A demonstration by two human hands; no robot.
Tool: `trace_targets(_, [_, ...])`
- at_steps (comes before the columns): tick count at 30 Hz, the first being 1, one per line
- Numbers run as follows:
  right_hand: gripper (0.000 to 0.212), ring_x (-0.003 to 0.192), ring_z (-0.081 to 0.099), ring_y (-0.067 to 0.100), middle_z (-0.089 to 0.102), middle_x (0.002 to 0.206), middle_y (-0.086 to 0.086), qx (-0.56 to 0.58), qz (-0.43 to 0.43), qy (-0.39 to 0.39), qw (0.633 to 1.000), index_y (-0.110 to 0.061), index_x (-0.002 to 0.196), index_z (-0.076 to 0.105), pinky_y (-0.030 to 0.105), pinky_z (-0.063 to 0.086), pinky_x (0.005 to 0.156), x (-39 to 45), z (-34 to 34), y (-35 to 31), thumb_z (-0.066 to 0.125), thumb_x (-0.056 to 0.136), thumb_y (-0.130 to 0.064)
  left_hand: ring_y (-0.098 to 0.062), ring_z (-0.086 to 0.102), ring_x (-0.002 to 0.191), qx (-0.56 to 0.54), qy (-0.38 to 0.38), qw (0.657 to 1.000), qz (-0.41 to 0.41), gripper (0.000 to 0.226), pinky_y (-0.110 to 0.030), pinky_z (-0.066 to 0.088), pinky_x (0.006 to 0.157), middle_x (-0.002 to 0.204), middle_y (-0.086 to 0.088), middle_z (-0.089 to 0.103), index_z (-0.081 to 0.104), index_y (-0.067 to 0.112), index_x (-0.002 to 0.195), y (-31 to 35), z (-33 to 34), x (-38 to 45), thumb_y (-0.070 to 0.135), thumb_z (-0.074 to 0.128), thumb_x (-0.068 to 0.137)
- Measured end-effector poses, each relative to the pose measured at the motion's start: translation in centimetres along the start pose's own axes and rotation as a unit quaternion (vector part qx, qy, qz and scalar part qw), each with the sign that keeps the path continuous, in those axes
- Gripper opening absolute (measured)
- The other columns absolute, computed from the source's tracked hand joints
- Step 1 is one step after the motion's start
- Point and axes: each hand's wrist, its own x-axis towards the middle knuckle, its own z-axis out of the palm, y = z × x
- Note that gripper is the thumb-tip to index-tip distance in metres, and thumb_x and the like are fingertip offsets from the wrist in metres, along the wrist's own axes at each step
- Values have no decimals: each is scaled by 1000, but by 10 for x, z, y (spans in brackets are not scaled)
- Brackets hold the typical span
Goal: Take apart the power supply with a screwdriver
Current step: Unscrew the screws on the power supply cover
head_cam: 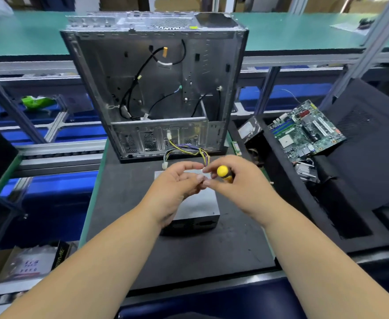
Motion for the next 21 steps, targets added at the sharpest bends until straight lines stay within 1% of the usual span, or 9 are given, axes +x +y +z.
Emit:
trace_targets(1, [19, 93, 63, 13, 68, 94, -4, 0, 5, 3, 1000, -28, 86, 72, 32, 51, 83, -3, -5, 3, 83, 78, -15, -13, 69, 76, 1, -9, 1000, -5, 20, -19, 54, 71, 84, -7, 75, 64, 13, 111, -1, 7, 4, 5, 64, 92])
trace_targets(3, [21, 89, 62, 7, 68, 89, -8, -7, 16, 15, 1000, -31, 80, 72, 27, 50, 81, -6, -17, 11, 84, 76, -14, -15, 70, 77, 21, -19, 1000, -12, 23, -20, 54, 72, 85, -10, 75, 63, 14, 111, -3, 22, 10, 7, 67, 90])
trace_targets(6, [16, 84, 61, 7, 67, 85, -6, -58, 12, 14, 998, -27, 78, 73, 24, 48, 76, -8, -39, 29, 83, 77, -15, -17, 71, 79, 46, -31, 998, -18, 23, -22, 55, 72, 87, -13, 76, 63, 13, 111, -11, 44, 20, 4, 66, 90])
trace_targets(9, [14, 84, 57, 7, 64, 85, -6, -119, 12, 9, 993, -25, 79, 70, 24, 46, 75, -7, -63, 55, 80, 80, -15, -17, 72, 93, 95, -46, 994, -22, 23, -23, 56, 84, 99, -9, 76, 61, 11, 116, -19, 65, 31, 4, 61, 94])
trace_targets(12, [11, 86, 58, 12, 63, 92, -5, -170, 70, 16, 983, -23, 83, 68, 29, 48, 77, -5, -88, 89, 75, 84, -14, -11, 68, 104, 153, -32, 987, -25, 22, -21, 51, 94, 108, -1, 74, 61, 16, 116, -29, 82, 41, 8, 61, 96])
trace_targets(15, [12, 86, 60, 19, 65, 93, -4, -223, 128, 9, 966, -23, 86, 68, 34, 51, 76, -3, -111, 125, 69, 86, -11, -3, 66, 103, 191, -16, 981, -31, 20, -16, 47, 89, 109, 5, 73, 63, 24, 113, -39, 94, 49, 14, 63, 95])
trace_targets(17, [15, 86, 61, 19, 66, 93, -4, -226, 156, -4, 962, -24, 87, 68, 33, 52, 75, -3, -123, 145, 68, 86, -10, 0, 66, 100, 201, -10, 979, -32, 20, -11, 45, 83, 107, 7, 73, 64, 27, 111, -45, 101, 53, 17, 63, 95])
trace_targets(19, [20, 87, 62, 15, 64, 99, -5, -204, 170, -16, 964, -28, 94, 68, 26, 48, 71, -3, -130, 160, 71, 85, -10, 0, 66, 99, 214, -3, 976, -32, 19, -9, 45, 80, 106, 9, 73, 64, 31, 109, -50, 108, 57, 19, 64, 94])
trace_targets(21, [26, 87, 61, 6, 62, 104, -8, -164, 171, -15, 971, -33, 101, 66, 15, 42, 69, -3, -135, 170, 72, 85, -13, 0, 66, 99, 226, 2, 974, -38, 19, -7, 45, 76, 106, 10, 72, 65, 35, 107, -55, 115, 62, 22, 64, 94])
